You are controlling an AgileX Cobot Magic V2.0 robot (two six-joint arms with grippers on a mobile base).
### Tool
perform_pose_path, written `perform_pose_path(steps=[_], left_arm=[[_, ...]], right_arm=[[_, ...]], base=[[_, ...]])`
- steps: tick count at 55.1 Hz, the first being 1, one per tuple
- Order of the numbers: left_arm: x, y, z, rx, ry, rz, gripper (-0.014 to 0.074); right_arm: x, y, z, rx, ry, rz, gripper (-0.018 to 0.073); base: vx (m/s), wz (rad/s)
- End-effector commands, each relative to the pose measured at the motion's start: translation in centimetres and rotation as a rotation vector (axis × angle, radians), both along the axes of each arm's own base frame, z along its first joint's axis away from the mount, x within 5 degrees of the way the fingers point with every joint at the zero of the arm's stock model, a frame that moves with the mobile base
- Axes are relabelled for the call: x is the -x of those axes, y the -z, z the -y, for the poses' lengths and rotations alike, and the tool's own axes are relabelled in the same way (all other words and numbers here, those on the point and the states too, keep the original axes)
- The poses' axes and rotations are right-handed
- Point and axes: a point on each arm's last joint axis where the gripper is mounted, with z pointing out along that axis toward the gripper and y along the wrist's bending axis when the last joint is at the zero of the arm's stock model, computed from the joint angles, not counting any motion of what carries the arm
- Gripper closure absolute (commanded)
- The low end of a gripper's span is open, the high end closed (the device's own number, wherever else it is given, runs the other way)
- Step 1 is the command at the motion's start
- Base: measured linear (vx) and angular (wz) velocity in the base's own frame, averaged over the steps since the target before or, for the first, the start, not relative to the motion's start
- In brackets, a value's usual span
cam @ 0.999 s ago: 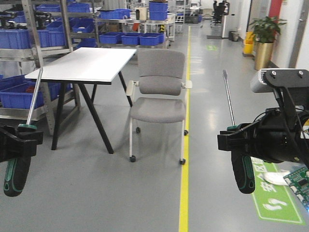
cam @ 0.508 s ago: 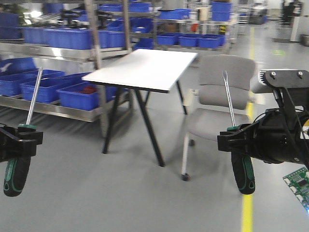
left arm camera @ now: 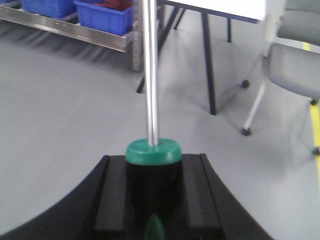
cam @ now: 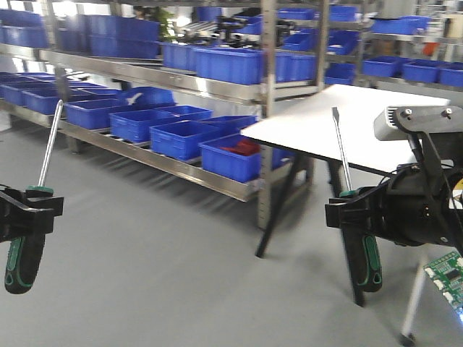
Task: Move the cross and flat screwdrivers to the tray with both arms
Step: 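Hold both screwdrivers while the base drives to the grey tray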
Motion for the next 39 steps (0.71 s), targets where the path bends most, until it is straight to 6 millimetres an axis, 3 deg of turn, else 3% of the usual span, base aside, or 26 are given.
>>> perform_pose_path(steps=[1, 39], left_arm=[[0.46, -2.32, -0.10, 0.052, -0.019, 0.127, 0.0594], [0.44, -2.30, -0.09, 0.051, -0.019, 0.126, 0.0594]], right_arm=[[0.44, -2.54, 0.28, -0.039, 0.005, 0.142, 0.0567], [0.45, -2.51, 0.28, -0.038, 0.005, 0.138, 0.0567]], base=[[0.62, 0.48], [0.63, 0.48]])
